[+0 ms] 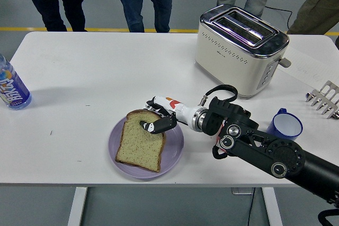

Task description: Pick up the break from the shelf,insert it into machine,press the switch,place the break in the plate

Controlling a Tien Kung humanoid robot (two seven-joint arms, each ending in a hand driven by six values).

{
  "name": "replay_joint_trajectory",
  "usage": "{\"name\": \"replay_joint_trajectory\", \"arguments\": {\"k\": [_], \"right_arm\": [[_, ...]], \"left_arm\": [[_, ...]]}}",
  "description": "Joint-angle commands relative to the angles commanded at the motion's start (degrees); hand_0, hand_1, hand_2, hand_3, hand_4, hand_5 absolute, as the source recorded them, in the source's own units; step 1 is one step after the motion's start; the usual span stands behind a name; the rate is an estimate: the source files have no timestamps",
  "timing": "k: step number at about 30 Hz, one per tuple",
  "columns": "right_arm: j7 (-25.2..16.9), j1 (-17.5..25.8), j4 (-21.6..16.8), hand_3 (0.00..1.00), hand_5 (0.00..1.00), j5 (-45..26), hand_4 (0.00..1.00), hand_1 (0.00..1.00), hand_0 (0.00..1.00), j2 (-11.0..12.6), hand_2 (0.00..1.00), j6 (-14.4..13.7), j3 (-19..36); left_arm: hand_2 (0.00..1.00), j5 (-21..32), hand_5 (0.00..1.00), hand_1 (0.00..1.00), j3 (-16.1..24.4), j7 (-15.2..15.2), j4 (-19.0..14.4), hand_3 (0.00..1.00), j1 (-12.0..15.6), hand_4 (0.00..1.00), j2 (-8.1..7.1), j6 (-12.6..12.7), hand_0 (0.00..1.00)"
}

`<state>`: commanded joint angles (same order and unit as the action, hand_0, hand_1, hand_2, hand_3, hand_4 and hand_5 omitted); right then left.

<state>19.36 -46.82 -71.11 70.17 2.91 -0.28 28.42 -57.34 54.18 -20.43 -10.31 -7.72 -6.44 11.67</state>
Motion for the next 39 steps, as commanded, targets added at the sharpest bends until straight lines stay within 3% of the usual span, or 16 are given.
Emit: {"name": "replay_joint_trajectory", "arguments": {"k": [5,6,11,12,17,18,23,24,29,30,35,36,39], "right_arm": [[-2.2,0.0,1.1,0.552,0.078,3.8,0.537,0.364,0.334,-0.4,0.502,0.7,0.1],[-2.4,0.0,1.2,0.600,0.138,4.2,0.605,0.460,0.428,-0.4,0.558,0.7,0.1],[-3.5,0.1,1.9,0.600,0.138,6.1,0.605,0.460,0.428,-0.4,0.558,-0.1,0.1],[-3.6,0.1,2.0,0.645,0.155,6.3,0.641,0.504,0.479,-0.5,0.586,-0.2,0.1],[-3.8,0.2,2.1,0.645,0.155,7.8,0.641,0.504,0.479,-0.3,0.586,-0.3,0.2],[-3.8,0.2,2.1,0.687,0.154,8.1,0.651,0.546,0.530,-0.3,0.614,-0.2,0.2],[-4.1,0.2,1.6,0.687,0.154,9.4,0.651,0.546,0.530,-0.1,0.614,0.3,0.5],[-4.2,0.2,1.5,0.720,0.158,9.6,0.661,0.600,0.588,0.0,0.653,0.3,0.5],[-4.7,0.1,1.1,0.720,0.158,10.8,0.661,0.600,0.588,0.2,0.653,-0.4,1.0],[-4.9,0.1,1.0,0.756,0.177,11.0,0.682,0.683,0.691,0.3,0.692,-0.5,1.1],[-5.0,0.0,0.9,0.756,0.177,11.8,0.682,0.683,0.691,0.5,0.692,-0.5,1.2],[-5.1,0.0,0.9,0.778,0.177,11.8,0.686,0.731,0.754,0.5,0.725,-0.5,1.3],[-5.3,-0.1,0.9,0.778,0.177,12.3,0.686,0.731,0.754,0.5,0.725,-0.5,1.4]], "left_arm": [[0.497,-0.5,0.801,0.499,0.2,-0.1,0.0,0.539,0.2,0.334,0.02,-0.1,0.630],[0.497,-0.5,0.802,0.496,0.2,-0.1,0.0,0.539,0.3,0.334,0.02,-0.1,0.630],[0.497,-0.5,0.802,0.496,0.2,-0.1,0.0,0.539,0.4,0.334,0.03,-0.1,0.630],[0.499,-0.5,0.801,0.497,0.2,-0.1,0.0,0.539,0.4,0.333,0.03,-0.1,0.629],[0.499,-0.5,0.801,0.497,0.2,-0.1,0.0,0.539,0.4,0.333,0.05,-0.1,0.629],[0.499,-0.5,0.800,0.497,0.2,-0.1,0.0,0.539,0.5,0.333,0.05,-0.1,0.629],[0.499,-0.5,0.800,0.497,0.2,-0.1,0.0,0.539,0.5,0.333,0.05,-0.1,0.629],[0.497,-0.5,0.800,0.498,0.2,-0.1,0.0,0.539,0.5,0.332,0.04,-0.1,0.629],[0.497,-0.4,0.800,0.498,0.2,0.0,0.0,0.539,0.5,0.332,0.03,-0.1,0.629],[0.498,-0.3,0.799,0.498,0.1,0.0,0.0,0.539,0.5,0.331,0.02,-0.1,0.630],[0.498,-0.1,0.799,0.498,0.0,0.0,0.0,0.539,0.4,0.331,0.01,-0.1,0.630],[0.500,-0.1,0.800,0.497,0.0,0.0,0.0,0.539,0.4,0.332,0.01,-0.1,0.629],[0.500,0.1,0.800,0.497,-0.1,0.1,0.0,0.539,0.4,0.332,0.01,0.0,0.629]]}}
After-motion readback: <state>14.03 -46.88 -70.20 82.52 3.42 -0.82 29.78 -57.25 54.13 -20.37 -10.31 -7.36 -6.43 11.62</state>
